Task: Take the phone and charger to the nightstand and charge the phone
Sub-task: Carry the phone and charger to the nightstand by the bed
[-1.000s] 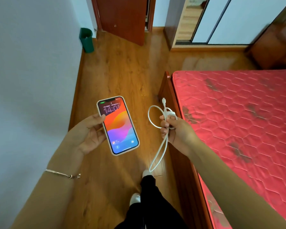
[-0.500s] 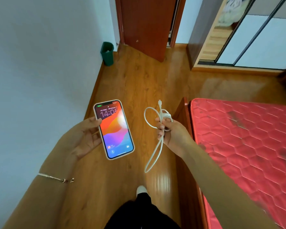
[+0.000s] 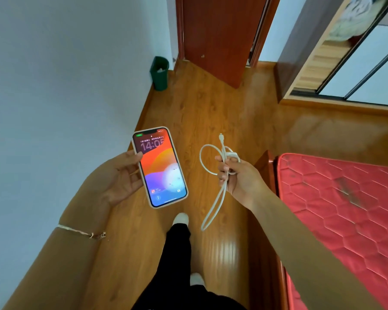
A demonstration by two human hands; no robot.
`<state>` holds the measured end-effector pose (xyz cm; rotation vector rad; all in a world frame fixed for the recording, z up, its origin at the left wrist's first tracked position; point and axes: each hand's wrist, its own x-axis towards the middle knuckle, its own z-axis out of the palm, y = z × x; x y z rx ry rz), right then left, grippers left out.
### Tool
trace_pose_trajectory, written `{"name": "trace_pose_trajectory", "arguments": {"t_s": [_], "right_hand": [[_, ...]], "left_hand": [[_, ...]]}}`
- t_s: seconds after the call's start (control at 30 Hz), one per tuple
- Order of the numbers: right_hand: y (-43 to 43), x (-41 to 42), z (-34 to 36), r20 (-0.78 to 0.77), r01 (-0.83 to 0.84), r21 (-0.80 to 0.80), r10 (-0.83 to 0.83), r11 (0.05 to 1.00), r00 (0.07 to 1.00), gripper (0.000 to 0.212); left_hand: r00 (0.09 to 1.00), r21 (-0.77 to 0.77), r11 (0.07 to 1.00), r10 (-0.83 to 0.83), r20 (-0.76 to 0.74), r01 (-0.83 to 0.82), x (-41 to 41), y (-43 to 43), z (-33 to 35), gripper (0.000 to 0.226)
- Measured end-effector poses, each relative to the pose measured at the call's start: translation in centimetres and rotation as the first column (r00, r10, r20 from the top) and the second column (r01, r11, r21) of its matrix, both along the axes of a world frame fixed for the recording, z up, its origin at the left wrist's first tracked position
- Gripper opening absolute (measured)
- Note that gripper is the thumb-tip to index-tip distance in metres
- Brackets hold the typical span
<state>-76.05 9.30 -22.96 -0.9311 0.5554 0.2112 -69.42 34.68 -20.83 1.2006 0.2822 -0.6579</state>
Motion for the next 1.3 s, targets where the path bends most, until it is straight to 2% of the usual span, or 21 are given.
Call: {"name": "trace_pose_trajectory", "arguments": {"t_s": [0.23,0.4,0.53,0.73,0.83,0.93,1.07,1.2,1.3], "right_hand": [[-1.5,9.2,-0.2,0.081,0.036,0.058,-0.041,0.998,0.996,0.027],[-3.5,16.0,0.0,0.113,0.092,0.033,-0.095,0.995,0.989,0.028],[-5.4,20.2,0.2,0.110,0.146,0.035,-0.149,0.989,0.983,0.030],[-9.0,25.8,-0.3,0.083,0.250,0.065,-0.254,0.966,0.963,0.030],[-11.7,29.5,-0.9,0.068,0.262,0.069,-0.267,0.963,0.961,0.030],[-14.7,33.3,-1.3,0.081,0.261,0.066,-0.266,0.963,0.961,0.030],[-19.3,38.8,-1.2,0.090,0.267,0.060,-0.272,0.962,0.958,0.031],[-23.4,43.4,-1.0,0.109,0.289,0.081,-0.296,0.954,0.949,0.031],[-26.1,46.0,-1.0,0.084,0.325,0.105,-0.334,0.940,0.939,0.031]], "left_hand": [[0.999,-0.004,1.000,0.001,-0.032,-0.001,10.9,-1.6,0.1,0.027],[0.997,-0.075,0.997,-0.032,-0.064,0.028,19.3,-4.1,1.0,0.052],[0.995,-0.103,0.993,-0.060,-0.080,0.052,24.6,-7.2,1.4,0.058],[0.984,-0.120,0.987,-0.121,-0.130,0.105,31.5,-12.2,0.3,0.041],[0.979,-0.108,0.986,-0.145,-0.142,0.130,35.2,-15.1,-0.4,0.041],[0.981,-0.112,0.983,-0.157,-0.118,0.144,39.3,-18.0,-0.5,0.042],[0.985,-0.093,0.987,-0.140,-0.097,0.131,45.2,-23.1,0.0,0.028],[0.975,-0.048,0.975,-0.219,-0.031,0.218,50.6,-27.5,0.8,0.038],[0.968,-0.003,0.968,-0.251,0.000,0.251,54.6,-30.7,1.1,0.024]]}}
